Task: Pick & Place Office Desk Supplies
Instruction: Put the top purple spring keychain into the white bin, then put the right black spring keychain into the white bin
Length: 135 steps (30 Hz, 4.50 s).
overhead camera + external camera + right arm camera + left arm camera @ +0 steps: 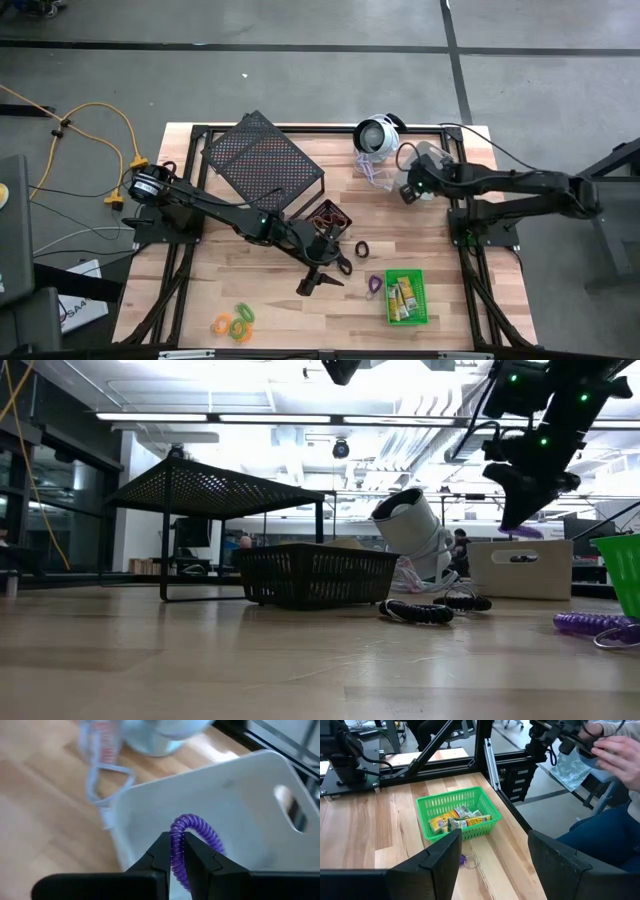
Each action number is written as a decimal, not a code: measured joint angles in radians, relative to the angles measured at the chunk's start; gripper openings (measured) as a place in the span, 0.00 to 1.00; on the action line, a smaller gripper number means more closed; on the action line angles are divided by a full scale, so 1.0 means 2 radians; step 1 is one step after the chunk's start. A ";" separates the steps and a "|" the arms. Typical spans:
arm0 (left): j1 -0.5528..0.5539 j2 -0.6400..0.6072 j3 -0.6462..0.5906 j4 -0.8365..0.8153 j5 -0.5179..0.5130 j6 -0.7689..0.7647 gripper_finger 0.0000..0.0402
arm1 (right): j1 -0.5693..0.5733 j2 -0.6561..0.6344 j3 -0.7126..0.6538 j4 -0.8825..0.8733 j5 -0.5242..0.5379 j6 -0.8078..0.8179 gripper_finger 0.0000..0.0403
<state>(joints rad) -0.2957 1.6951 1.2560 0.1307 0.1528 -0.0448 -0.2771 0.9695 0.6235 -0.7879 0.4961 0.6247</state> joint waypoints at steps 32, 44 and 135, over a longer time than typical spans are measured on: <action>0.000 0.000 0.000 0.000 0.000 0.000 0.55 | -0.076 0.080 -0.021 0.045 -0.030 -0.013 0.07; 0.000 0.000 0.000 0.000 0.000 0.000 0.55 | -0.075 0.082 -0.021 0.047 -0.034 -0.013 0.07; 0.000 0.000 0.000 0.000 0.000 0.000 0.55 | 0.077 -0.040 -0.021 0.157 -0.212 -0.097 0.34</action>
<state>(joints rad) -0.2955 1.6943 1.2560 0.1299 0.1528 -0.0448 -0.1230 0.8886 0.5819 -0.4730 0.0730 0.4307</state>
